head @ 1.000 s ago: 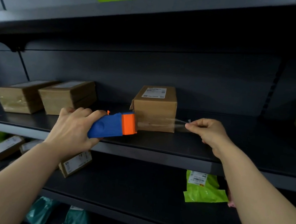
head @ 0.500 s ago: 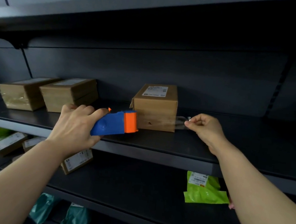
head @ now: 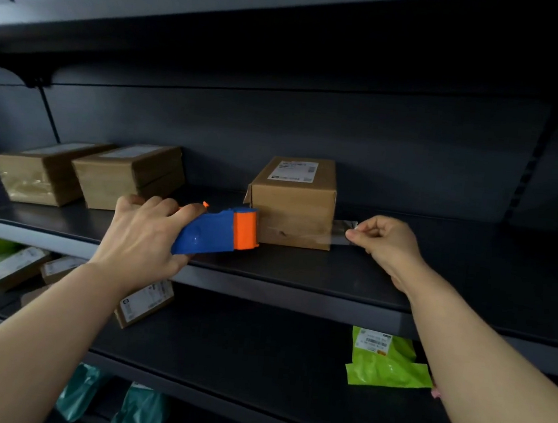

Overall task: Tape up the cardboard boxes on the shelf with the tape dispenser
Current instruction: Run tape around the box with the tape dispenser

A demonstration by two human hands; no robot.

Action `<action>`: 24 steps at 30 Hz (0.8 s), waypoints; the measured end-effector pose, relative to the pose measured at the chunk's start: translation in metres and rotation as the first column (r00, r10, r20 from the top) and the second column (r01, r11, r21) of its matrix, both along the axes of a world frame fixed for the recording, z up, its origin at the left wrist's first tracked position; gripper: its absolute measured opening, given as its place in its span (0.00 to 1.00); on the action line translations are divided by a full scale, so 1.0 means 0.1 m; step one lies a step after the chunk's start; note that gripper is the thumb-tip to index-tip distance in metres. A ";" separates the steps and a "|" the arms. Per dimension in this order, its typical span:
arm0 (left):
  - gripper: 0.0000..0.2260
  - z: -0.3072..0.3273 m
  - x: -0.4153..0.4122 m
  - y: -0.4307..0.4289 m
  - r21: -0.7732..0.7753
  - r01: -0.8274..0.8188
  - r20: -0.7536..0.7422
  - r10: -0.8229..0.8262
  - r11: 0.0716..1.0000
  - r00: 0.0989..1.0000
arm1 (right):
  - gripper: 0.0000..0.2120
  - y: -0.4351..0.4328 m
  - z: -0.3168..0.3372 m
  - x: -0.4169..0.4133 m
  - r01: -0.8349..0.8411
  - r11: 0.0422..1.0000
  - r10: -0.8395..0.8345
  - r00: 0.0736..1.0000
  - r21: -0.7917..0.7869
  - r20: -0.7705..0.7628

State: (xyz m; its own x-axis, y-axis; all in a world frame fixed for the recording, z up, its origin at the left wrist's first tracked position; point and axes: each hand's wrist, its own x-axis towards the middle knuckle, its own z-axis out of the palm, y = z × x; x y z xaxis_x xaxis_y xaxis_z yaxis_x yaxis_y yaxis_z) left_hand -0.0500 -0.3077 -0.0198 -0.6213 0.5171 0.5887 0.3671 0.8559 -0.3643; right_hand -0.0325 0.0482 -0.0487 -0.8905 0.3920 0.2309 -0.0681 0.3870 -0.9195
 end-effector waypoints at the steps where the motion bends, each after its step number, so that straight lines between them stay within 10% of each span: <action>1: 0.33 0.00 0.00 0.00 0.002 0.000 -0.003 0.000 1.000 1.000 | 0.07 0.00 -0.01 -0.01 0.008 1.000 -0.008 1.000 0.005 0.008; 24: 0.33 -0.02 -0.10 0.01 0.022 0.020 0.016 -0.020 1.000 1.000 | 0.18 -0.13 0.08 -0.22 0.066 0.989 -0.088 0.983 0.135 0.163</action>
State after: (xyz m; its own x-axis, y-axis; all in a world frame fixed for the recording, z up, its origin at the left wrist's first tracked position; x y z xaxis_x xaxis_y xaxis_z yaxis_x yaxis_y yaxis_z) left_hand -0.0600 -0.3062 -0.0216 -0.6206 0.5169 0.5897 0.3901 0.8558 -0.3396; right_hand -0.0541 0.0356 -0.0402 -0.8892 0.4375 0.1340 0.1174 0.5012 -0.8573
